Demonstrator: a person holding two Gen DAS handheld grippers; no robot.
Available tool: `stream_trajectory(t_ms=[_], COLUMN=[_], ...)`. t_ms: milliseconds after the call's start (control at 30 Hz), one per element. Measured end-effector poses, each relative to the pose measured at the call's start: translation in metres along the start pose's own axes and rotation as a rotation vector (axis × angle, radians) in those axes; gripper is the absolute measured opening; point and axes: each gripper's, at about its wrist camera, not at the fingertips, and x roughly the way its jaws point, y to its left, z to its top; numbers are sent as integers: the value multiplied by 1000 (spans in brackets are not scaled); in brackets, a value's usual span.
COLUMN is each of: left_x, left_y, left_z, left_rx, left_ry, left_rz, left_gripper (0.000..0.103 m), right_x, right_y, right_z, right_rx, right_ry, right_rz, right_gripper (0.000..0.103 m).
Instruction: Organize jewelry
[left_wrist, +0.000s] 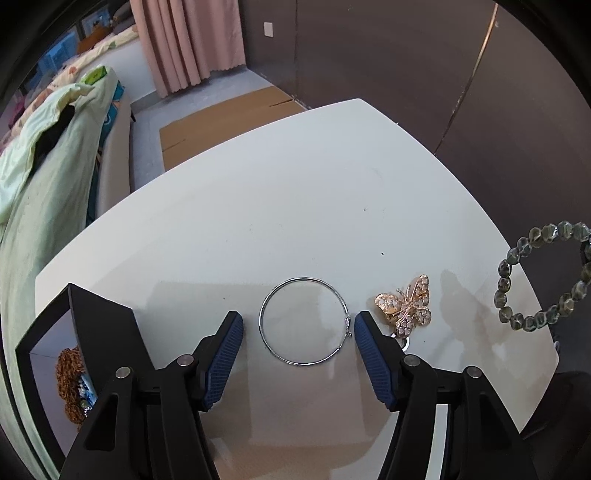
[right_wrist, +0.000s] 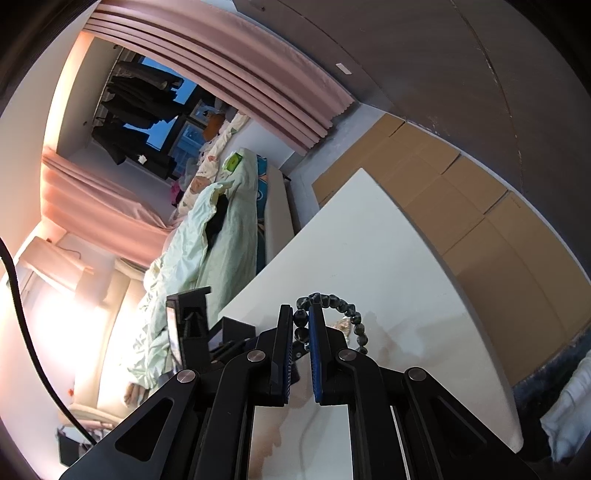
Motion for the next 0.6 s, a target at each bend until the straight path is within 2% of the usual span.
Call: stream_trajectory(t_ms=[33, 133, 167, 233, 300, 367, 600], left_x=[-2, -3, -5, -6, -10, -12, -19], left_y=[1, 6, 7, 9, 14, 14, 17], left_z=[0, 0, -1, -2, -2, -3, -6], left_rx=[-2, -21, -20, -29, -55, -44, -51], left_ry=[-4, 2, -3, 7, 4, 2, -2], left_rz=[2, -21, -20, -22, -41, -23, -39], left_gripper=[50, 48, 41, 1, 1, 1, 1], right_x=[1, 1, 2, 2, 2, 2, 6], right_y=[1, 7, 9, 13, 16, 18, 15], right_z=[0, 0, -1, -1, -3, -2, -7], right_rx=[-5, -19, -21, -27, -33, -39, -35], right_ry=[0, -6, -6, -7, -8, -12, -10], right_rz=[2, -1, -2, -1, -1, -2, -17], right_gripper=[10, 10, 10, 10, 10, 10, 10])
